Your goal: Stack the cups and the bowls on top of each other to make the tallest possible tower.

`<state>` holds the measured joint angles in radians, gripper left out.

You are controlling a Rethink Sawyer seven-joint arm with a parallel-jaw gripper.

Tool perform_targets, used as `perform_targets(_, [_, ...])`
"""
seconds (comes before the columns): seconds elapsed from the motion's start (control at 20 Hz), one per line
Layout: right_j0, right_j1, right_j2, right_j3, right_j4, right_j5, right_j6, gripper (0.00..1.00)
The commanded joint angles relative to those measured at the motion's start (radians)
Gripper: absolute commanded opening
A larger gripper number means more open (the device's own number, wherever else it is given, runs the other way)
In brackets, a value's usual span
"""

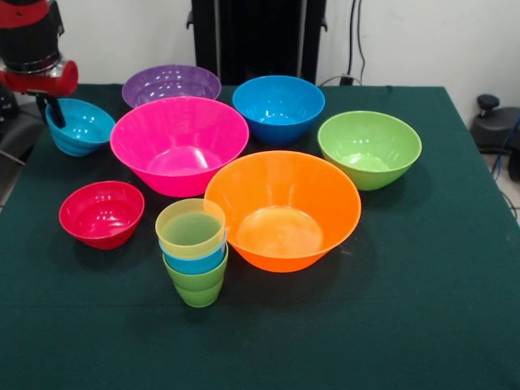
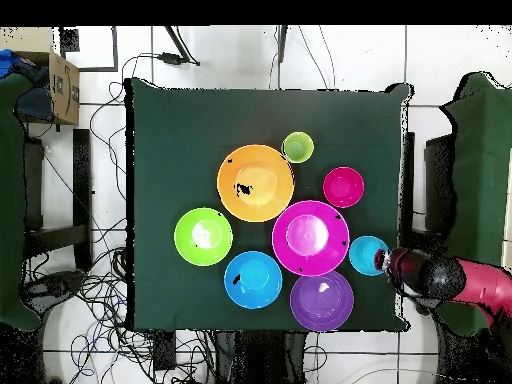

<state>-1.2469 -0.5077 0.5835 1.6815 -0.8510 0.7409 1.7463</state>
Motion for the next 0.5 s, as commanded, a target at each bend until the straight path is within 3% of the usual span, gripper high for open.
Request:
perform_targets(0.05, [0.082, 0.012, 0.019, -0.113, 0.026, 0.095, -0.166, 0.00])
perform_targets(0.5, [0.137, 0.037, 0.027, -0.209, 0.063, 0.151, -0.199, 0.00])
